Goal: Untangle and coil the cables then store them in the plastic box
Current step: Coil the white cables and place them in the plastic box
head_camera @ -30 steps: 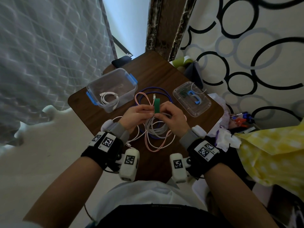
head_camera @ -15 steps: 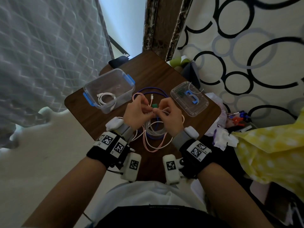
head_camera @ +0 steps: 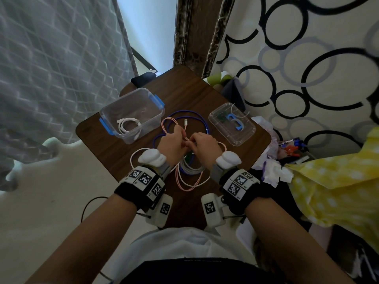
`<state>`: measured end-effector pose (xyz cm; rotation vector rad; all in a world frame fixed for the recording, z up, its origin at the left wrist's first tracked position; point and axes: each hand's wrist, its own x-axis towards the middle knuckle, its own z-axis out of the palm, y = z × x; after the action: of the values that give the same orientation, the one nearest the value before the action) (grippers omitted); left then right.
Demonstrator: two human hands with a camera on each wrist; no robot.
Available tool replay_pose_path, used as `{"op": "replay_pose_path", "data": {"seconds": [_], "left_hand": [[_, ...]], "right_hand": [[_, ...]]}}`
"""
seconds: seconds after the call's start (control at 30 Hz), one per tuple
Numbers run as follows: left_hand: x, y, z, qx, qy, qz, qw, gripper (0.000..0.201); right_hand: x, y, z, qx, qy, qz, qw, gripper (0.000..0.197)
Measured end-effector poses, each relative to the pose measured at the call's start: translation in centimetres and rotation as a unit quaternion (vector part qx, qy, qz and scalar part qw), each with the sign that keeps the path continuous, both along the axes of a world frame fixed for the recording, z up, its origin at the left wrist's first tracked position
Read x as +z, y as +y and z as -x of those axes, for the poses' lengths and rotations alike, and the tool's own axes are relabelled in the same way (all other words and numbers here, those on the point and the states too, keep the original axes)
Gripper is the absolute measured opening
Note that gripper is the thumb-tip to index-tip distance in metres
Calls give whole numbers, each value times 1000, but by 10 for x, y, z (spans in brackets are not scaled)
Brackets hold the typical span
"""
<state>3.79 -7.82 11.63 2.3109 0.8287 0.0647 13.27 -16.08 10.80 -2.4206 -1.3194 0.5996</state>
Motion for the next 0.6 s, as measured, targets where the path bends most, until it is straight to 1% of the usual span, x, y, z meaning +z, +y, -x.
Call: {"op": "replay_pose_path", "data": {"seconds": [0.1, 0.23, 0.33, 0.43, 0.5, 0.53, 0.6], "left_hand": [[-2, -1, 2, -20, 32, -38, 999, 29], [0, -1, 4, -58, 57, -83, 993, 29], [1, 0, 4, -65, 56, -101, 991, 30], [-1, 4, 10, -41, 29, -56, 997, 34], [0, 7, 14, -34, 18, -26, 999, 37], [1, 8, 14, -40, 17, -17, 999, 38], [5, 7, 15, -50, 9, -6, 999, 42]], "right_hand": [[0, 6, 0, -2, 46, 43, 998, 23], [1, 5, -4, -11, 105, 9, 994, 19], [2, 3, -6, -29, 143, -14, 989, 19], [0, 0, -5, -38, 217, -23, 975, 22], [0, -4, -5, -29, 247, -24, 968, 26], [1, -6, -5, -24, 247, -25, 968, 28], [1, -7, -4, -18, 212, -36, 976, 28]]}}
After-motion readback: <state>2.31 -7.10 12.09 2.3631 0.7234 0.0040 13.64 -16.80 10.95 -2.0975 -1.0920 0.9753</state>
